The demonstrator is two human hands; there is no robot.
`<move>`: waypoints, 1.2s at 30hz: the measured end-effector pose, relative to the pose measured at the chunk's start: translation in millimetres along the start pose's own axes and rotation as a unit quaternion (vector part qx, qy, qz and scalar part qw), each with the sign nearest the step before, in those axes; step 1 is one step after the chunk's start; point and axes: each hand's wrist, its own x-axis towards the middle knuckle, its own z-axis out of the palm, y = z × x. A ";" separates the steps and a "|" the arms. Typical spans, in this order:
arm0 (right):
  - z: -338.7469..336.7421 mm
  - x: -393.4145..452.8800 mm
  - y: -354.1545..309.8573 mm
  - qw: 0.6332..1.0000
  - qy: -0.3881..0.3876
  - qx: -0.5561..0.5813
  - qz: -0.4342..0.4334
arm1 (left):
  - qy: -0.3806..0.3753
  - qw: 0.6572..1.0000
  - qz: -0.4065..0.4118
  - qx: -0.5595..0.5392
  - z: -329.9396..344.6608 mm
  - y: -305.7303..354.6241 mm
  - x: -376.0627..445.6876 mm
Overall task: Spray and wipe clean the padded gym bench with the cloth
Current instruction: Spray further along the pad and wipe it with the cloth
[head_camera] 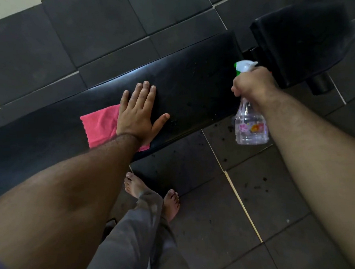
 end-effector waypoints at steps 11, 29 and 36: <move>30.9 -25.2 -33.0 0.991 -0.093 -0.099 -0.008 | 0.004 1.000 -0.004 -0.003 0.3 0.0 -0.1; 82.9 -58.5 -81.2 0.983 -0.139 -0.117 -0.017 | 0.002 1.000 0.009 -0.029 -0.8 -3.1 -2.0; 78.4 -62.5 -82.7 0.990 -0.130 0.055 0.006 | -0.028 0.988 0.002 -0.153 -17.3 -6.9 -3.5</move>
